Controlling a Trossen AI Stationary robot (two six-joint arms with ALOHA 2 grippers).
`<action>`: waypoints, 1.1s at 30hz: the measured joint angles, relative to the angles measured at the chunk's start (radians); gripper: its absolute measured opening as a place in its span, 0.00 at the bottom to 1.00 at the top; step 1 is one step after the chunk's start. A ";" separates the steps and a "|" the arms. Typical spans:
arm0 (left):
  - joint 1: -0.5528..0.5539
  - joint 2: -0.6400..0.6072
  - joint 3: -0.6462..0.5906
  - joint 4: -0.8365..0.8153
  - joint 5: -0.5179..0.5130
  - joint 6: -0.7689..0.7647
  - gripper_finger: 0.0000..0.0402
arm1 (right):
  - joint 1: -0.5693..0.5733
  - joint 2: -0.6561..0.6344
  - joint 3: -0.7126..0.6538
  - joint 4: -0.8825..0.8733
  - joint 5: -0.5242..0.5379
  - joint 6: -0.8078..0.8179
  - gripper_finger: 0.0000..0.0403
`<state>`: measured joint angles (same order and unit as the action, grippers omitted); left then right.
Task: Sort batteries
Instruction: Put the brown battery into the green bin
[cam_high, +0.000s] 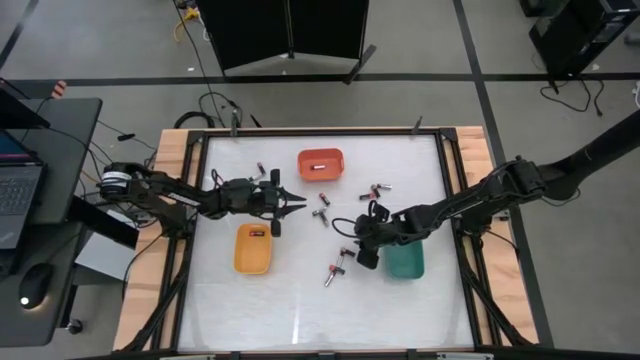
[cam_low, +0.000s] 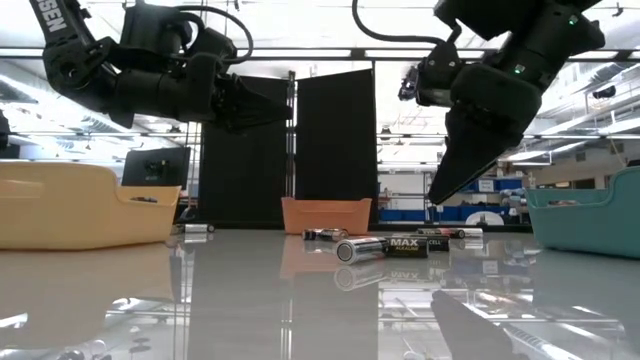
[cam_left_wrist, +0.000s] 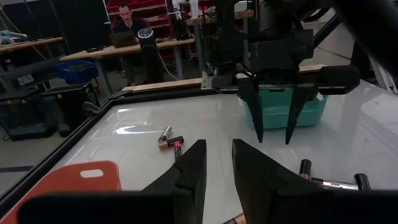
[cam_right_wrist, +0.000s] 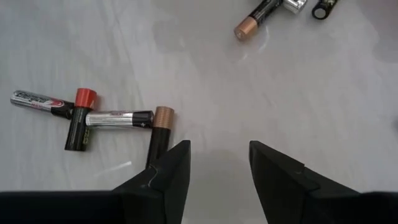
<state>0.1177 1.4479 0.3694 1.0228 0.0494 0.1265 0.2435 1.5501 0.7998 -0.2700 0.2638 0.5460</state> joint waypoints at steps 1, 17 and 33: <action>0.000 0.000 0.000 -0.002 0.000 0.000 0.21 | 0.000 0.002 0.000 0.002 0.000 0.000 0.43; 0.001 0.000 0.000 -0.004 -0.019 0.000 0.21 | -0.005 0.003 0.000 0.013 -0.004 -0.045 0.17; 0.001 0.000 0.000 -0.012 -0.019 0.000 0.21 | 0.017 0.003 0.000 0.102 -0.083 0.018 0.40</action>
<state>0.1184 1.4483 0.3695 1.0108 0.0299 0.1265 0.2609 1.5532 0.7998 -0.1679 0.1806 0.5644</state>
